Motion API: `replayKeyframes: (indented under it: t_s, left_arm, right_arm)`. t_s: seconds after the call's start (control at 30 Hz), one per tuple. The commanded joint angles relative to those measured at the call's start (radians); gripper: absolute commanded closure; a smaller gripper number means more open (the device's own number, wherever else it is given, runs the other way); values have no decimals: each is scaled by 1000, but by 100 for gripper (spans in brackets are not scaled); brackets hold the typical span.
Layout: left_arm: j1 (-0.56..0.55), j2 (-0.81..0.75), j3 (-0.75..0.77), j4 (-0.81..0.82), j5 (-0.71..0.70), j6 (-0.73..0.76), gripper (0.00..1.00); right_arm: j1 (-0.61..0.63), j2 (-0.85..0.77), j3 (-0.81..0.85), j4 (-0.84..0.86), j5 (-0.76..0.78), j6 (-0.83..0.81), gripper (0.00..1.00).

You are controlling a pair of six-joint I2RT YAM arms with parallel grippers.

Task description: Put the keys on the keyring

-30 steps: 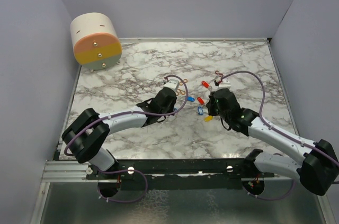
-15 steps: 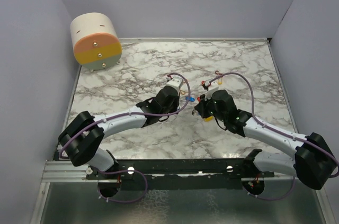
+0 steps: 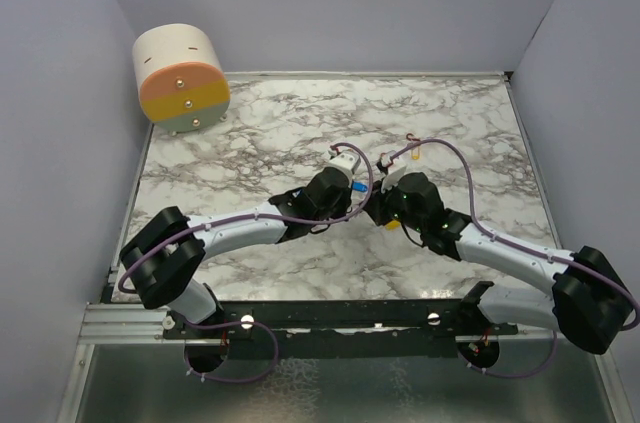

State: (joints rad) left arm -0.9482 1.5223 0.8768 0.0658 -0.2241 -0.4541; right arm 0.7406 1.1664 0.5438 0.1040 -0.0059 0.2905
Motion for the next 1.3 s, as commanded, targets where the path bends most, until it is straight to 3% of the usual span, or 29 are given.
replayKeyframes:
  t_s: [0.0, 1.27]
  left_arm:
    - [-11, 14, 37, 16, 7, -4, 100]
    - [-31, 15, 36, 11, 17, -2, 100]
  right_arm:
    - [9, 12, -11, 52, -25, -13, 99]
    - [37, 9, -10, 55, 7, -22, 99]
